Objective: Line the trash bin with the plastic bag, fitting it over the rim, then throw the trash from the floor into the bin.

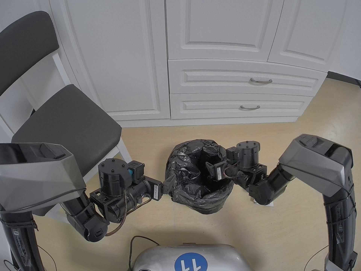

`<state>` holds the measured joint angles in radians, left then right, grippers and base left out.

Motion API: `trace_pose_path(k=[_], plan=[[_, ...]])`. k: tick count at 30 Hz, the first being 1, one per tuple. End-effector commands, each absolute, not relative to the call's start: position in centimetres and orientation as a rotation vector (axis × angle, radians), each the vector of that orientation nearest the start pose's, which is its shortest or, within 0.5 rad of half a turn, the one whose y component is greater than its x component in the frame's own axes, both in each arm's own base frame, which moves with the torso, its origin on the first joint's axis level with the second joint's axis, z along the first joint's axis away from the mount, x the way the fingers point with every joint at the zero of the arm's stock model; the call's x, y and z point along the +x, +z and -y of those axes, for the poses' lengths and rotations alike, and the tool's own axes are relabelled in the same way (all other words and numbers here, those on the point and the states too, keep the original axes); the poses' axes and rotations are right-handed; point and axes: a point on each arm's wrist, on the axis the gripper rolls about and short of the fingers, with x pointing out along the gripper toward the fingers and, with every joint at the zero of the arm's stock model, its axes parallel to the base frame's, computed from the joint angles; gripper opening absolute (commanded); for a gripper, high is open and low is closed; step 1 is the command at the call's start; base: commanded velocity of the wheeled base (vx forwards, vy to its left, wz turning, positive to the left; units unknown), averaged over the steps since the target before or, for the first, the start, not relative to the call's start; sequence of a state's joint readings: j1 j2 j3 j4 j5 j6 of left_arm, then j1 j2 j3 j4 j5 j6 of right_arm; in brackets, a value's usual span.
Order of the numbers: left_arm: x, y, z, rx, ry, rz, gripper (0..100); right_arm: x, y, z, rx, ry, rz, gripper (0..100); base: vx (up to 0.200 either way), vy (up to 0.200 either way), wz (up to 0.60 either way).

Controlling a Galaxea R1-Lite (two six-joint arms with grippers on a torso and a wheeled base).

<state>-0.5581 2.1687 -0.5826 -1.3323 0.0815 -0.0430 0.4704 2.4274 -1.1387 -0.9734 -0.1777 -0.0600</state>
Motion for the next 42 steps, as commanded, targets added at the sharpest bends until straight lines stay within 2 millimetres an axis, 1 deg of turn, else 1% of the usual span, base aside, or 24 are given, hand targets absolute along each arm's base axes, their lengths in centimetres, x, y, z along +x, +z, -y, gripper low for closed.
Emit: trace_pose_path(k=[1,4,7,10,12,13,15,18,22,24,29,35,38,42], plan=[[28.7,5.9,17.8,0.025,-0.468,-0.208,100,40.0,-1.8,-22.8,-0.202,0.358,-0.327,0,0.0,0.0,0.0],[28.8,5.9,17.9,0.021,-0.468,-0.196,100,39.7,-2.0,-23.0,-0.209,0.365,-0.334,0,0.0,0.0,0.0],[28.8,5.6,17.9,0.022,-0.47,-0.199,100,39.9,-2.4,-23.1,-0.219,0.366,-0.334,0,0.0,0.0,0.0],[28.7,5.3,18.3,0.022,-0.479,-0.198,100,40.1,-3.5,-23.2,-0.224,0.365,-0.345,0,0.0,0.0,0.0],[28.7,5.3,18.3,0.022,-0.48,-0.198,100,40.2,-3.5,-23.2,-0.224,0.365,-0.345,0,0.0,0.0,0.0],[28.5,5.2,18.6,0.021,-0.49,-0.194,100,40.4,-4.1,-23.3,-0.225,0.365,-0.348,0,0.0,0.0,0.0],[28.4,5.2,18.8,0.02,-0.493,-0.191,100,40.6,-4.1,-23.5,-0.215,0.368,-0.342,0,0.0,0.0,0.0],[28.4,5.3,18.8,0.019,-0.463,-0.178,100,40.3,-4.2,-24.1,-0.172,0.387,-0.362,0,0.0,0.0,0.0],[28.2,5.3,19.0,0.022,-0.46,-0.179,100,39.3,-3.4,-26.1,-0.031,0.447,-0.401,0,0.0,0.0,0.0],[28.1,5.4,19.0,0.02,-0.46,-0.173,100,38.8,-3.0,-26.5,-0.007,0.459,-0.423,0,0.0,0.0,0.0],[28.1,5.4,19.0,0.014,-0.459,-0.163,100,38.2,-3.6,-27.3,0.008,0.487,-0.444,0,0.0,0.0,0.0],[28.0,5.4,18.9,0.014,-0.46,-0.162,100,36.5,-2.9,-29.5,0.13,0.547,-0.468,0,0.0,0.0,0.0],[28.0,5.5,18.9,0.009,-0.461,-0.149,100,36.4,-2.1,-29.7,0.174,0.55,-0.461,0,0.0,0.0,0.0],[27.9,5.6,18.9,0.007,-0.461,-0.145,100,36.2,0.1,-29.5,0.223,0.576,-0.437,0,0.0,0.0,0.0]])
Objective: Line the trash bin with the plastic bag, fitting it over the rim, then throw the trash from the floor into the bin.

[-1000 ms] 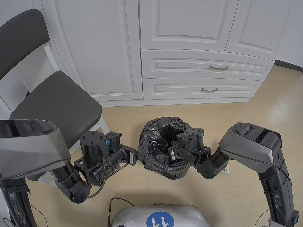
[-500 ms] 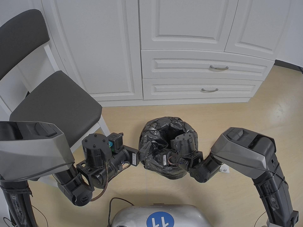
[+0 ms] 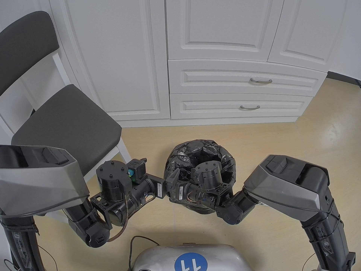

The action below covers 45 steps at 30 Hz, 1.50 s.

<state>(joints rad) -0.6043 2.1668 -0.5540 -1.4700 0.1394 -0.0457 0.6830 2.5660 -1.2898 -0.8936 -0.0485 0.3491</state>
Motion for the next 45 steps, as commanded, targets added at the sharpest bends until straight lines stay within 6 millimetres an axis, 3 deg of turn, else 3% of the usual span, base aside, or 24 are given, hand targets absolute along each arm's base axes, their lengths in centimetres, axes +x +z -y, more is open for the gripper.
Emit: trace_pose_path(k=[1,5,8,10,11,13,16,17,18,19,20,21,23,24,28,30,33,38,40,41,45], plan=[[28.0,5.6,18.9,0.006,-0.459,-0.142,100,36.1,1.0,-29.2,0.231,0.584,-0.43,0,0.0,0.0,0.0],[28.0,5.8,18.9,0.0,-0.461,-0.126,100,36.0,3.9,-27.6,0.24,0.571,-0.401,0,0.0,0.0,0.0],[27.5,5.9,18.6,0.0,-0.462,-0.123,100,35.9,6.6,-24.9,0.221,0.55,-0.379,0,0.0,0.0,0.0],[27.3,6.1,18.6,-0.001,-0.463,-0.12,100,35.8,7.3,-24.1,0.208,0.55,-0.375,0,0.0,0.0,0.0],[26.8,7.1,18.3,-0.01,-0.467,-0.095,100,35.9,8.5,-21.8,0.161,0.54,-0.363,0,0.0,0.0,0.0],[26.1,7.9,17.8,-0.016,-0.467,-0.084,100,36.3,9.5,-19.7,0.122,0.512,-0.339,0,0.0,0.0,0.0],[25.1,8.8,17.1,-0.025,-0.468,-0.067,100,37.1,9.8,-17.1,0.082,0.465,-0.323,0,0.0,0.0,0.0],[24.3,9.2,16.5,-0.027,-0.468,-0.073,100,38.1,9.6,-14.8,0.032,0.423,-0.318,0,0.0,0.0,0.0],[24.3,9.2,16.5,-0.027,-0.468,-0.073,100,38.1,9.6,-14.8,0.032,0.423,-0.318,0,0.0,0.0,0.0],[23.3,9.4,15.9,-0.023,-0.467,-0.083,100,39.4,9.3,-11.8,-0.025,0.362,-0.33,100,0.0,0.0,0.0],[23.3,9.4,15.8,-0.023,-0.467,-0.083,100,39.5,9.3,-11.6,-0.027,0.358,-0.33,100,0.0,0.0,0.0],[22.2,9.7,15.3,-0.015,-0.475,-0.087,100,41.3,9.6,-8.9,-0.019,0.299,-0.337,100,0.0,0.0,0.0],[21.5,9.9,15.2,-0.011,-0.486,-0.085,100,42.4,9.5,-7.2,-0.011,0.26,-0.352,100,0.0,0.0,0.0],[20.8,10.3,15.5,-0.011,-0.511,-0.076,100,43.4,9.2,-4.5,-0.002,0.205,-0.401,100,0.0,0.0,0.0],[19.9,10.6,15.8,-0.005,-0.542,-0.065,100,45.1,7.7,-0.7,0.046,0.207,-0.541,100,0.0,0.0,0.0],[19.9,10.5,15.8,0.005,-0.542,-0.069,100,45.6,6.8,0.2,0.062,0.207,-0.586,100,0.0,0.0,0.0],[19.7,10.0,15.6,0.02,-0.5,-0.088,100,48.0,2.4,2.1,0.089,0.174,-0.689,100,0.0,0.0,0.0],[19.3,9.6,14.8,0.028,-0.437,-0.115,100,50.2,-3.4,3.7,0.108,0.14,-0.758,100,0.0,0.0,0.0],[19.2,9.5,14.7,0.03,-0.434,-0.119,100,50.3,-3.7,3.7,0.108,0.138,-0.762,100,0.0,0.0,0.0],[18.4,9.6,14.0,0.035,-0.425,-0.131,100,51.0,-5.5,4.3,0.099,0.088,-0.795,100,0.0,0.0,0.0],[17.5,10.3,13.2,0.017,-0.424,-0.111,100,51.8,-5.3,6.0,0.076,-0.017,-0.796,100,0.0,0.0,0.0]])
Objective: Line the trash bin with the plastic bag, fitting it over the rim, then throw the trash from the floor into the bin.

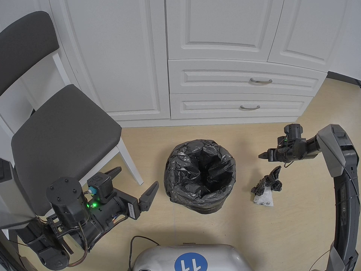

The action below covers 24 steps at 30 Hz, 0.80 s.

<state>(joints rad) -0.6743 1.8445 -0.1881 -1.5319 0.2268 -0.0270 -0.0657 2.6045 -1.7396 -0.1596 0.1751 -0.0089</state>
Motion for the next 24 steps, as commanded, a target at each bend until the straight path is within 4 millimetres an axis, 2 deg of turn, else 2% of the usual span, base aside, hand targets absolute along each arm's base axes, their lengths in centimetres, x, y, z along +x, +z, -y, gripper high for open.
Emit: trace_pose_path(k=[1,7,13,16,18,20,21,24], plan=[[17.2,10.6,13.0,0.01,-0.426,-0.104,100,51.9,-5.0,6.5,0.077,-0.033,-0.796,100,0.0,0.0,0.0],[16.3,10.8,12.5,0.004,-0.435,-0.099,100,51.5,-4.6,7.8,0.086,-0.059,-0.814,100,0.0,0.0,0.0],[15.9,10.8,12.2,-0.029,-0.434,-0.111,100,50.7,-5.2,6.3,0.078,-0.012,-0.957,100,0.0,0.0,0.0],[15.9,10.7,12.2,-0.029,-0.434,-0.114,100,50.9,-6.2,4.5,0.074,0.025,-1.015,100,0.0,0.0,0.0],[15.9,10.6,12.2,-0.027,-0.434,-0.118,100,50.8,-7.7,4.1,0.073,0.033,-1.047,100,0.0,0.0,0.0],[15.9,10.6,12.2,-0.027,-0.434,-0.118,100,50.8,-7.7,4.1,0.073,0.033,-1.047,100,0.0,0.0,0.0],[15.9,10.5,12.2,-0.024,-0.434,-0.124,100,50.6,-9.7,3.1,0.06,0.046,-1.083,100,0.0,0.0,0.0],[15.9,10.5,12.2,-0.022,-0.434,-0.126,100,50.6,-10.0,2.4,0.046,0.059,-1.089,100,0.0,0.0,0.0]])
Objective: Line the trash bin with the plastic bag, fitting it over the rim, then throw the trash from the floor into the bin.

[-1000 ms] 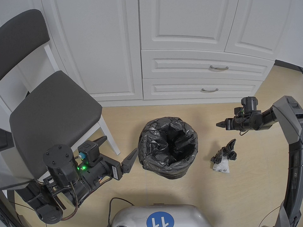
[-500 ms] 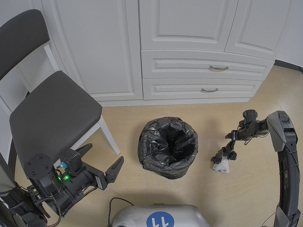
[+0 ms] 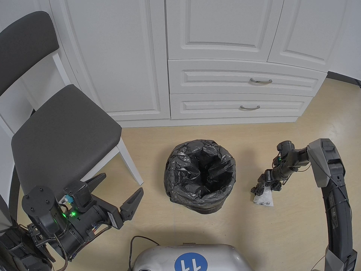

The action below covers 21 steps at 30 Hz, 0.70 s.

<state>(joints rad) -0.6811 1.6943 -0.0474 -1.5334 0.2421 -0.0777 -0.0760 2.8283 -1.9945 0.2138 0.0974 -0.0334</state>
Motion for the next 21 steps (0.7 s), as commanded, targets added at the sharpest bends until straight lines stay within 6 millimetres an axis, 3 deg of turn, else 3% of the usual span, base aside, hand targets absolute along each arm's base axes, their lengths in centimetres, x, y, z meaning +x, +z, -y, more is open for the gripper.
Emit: trace_pose_path(k=[1,6,7,16,17,21], plan=[[15.9,10.5,12.2,-0.022,-0.433,-0.128,100,50.6,-10.1,2.3,0.046,0.059,-1.09,100,0.0,0.0,0.0],[16.0,10.5,12.3,-0.024,-0.434,-0.124,100,50.4,-10.7,1.9,0.039,0.062,-1.109,100,0.0,0.0,0.0],[16.0,10.5,12.3,-0.023,-0.435,-0.125,100,50.4,-10.7,1.9,0.039,0.062,-1.109,0,0.0,0.0,0.0],[15.9,10.5,12.2,-0.022,-0.434,-0.126,100,50.6,-9.5,2.2,0.049,0.051,-1.089,0,0.0,0.0,0.0],[16.0,10.5,12.2,-0.022,-0.434,-0.126,100,50.8,-8.3,2.5,0.051,0.047,-1.066,0,0.0,0.0,0.0],[16.0,10.6,12.2,-0.026,-0.431,-0.119,100,49.6,0.5,2.8,0.065,0.075,-0.95,0,0.0,0.0,0.0]])
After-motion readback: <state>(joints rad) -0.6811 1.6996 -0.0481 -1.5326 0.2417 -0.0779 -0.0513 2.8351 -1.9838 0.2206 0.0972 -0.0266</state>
